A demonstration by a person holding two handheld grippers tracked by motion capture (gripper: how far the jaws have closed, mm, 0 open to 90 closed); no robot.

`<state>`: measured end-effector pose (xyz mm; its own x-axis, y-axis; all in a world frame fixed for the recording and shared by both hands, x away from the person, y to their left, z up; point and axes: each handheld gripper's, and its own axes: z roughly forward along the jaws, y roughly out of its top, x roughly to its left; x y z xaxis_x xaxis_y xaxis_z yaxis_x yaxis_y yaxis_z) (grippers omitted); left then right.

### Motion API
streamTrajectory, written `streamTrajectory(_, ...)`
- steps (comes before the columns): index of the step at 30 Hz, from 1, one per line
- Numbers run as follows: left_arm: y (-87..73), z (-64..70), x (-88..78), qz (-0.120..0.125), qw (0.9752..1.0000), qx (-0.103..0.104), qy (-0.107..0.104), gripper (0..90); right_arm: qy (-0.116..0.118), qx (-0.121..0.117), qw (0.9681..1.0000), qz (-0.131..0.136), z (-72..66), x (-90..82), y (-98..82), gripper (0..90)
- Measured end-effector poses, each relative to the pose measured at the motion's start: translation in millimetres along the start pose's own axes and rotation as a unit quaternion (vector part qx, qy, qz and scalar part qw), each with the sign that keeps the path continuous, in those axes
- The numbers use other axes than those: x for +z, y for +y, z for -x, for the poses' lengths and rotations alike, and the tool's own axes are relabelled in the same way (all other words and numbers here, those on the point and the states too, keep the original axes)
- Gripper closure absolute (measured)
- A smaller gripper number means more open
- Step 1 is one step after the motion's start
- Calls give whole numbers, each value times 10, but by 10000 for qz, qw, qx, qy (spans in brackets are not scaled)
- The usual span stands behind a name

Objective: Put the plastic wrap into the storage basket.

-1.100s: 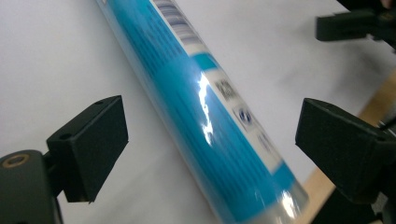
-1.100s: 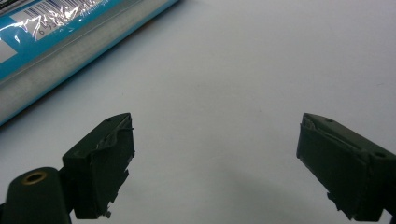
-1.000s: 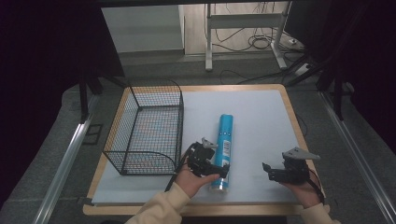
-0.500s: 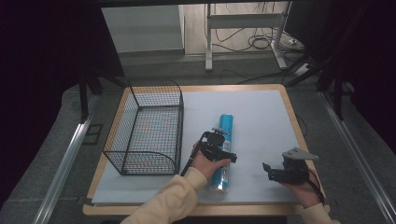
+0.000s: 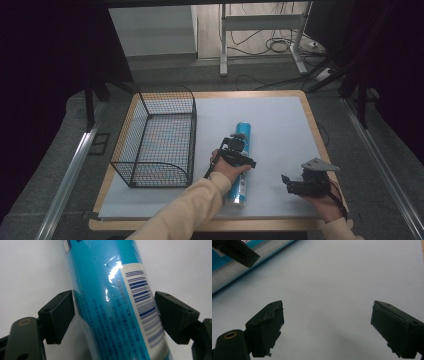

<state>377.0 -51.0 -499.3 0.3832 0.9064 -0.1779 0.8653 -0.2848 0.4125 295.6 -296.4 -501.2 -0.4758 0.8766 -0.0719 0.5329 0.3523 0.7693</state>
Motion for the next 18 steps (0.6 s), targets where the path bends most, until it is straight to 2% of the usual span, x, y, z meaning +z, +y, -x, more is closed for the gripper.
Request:
streamTrajectory(4,38,37,49,-78,9999,-63,118,229,-22,2,10000,-25,-2,4,0,113)
streamTrajectory(8,59,19,65,-93,9997,-229,93,254,-43,20,10000,-41,0,5,0,114)
streamTrajectory(12,64,15,66,-114,9995,-299,80,258,-50,23,10000,-51,-1,7,-1,114)
streamTrajectory(16,84,-18,66,-233,9989,-408,-22,263,-68,16,10000,-65,-5,9,1,115)
streamTrajectory(18,95,-1,71,-258,9987,-448,34,266,-72,16,9999,-79,-7,12,1,116)
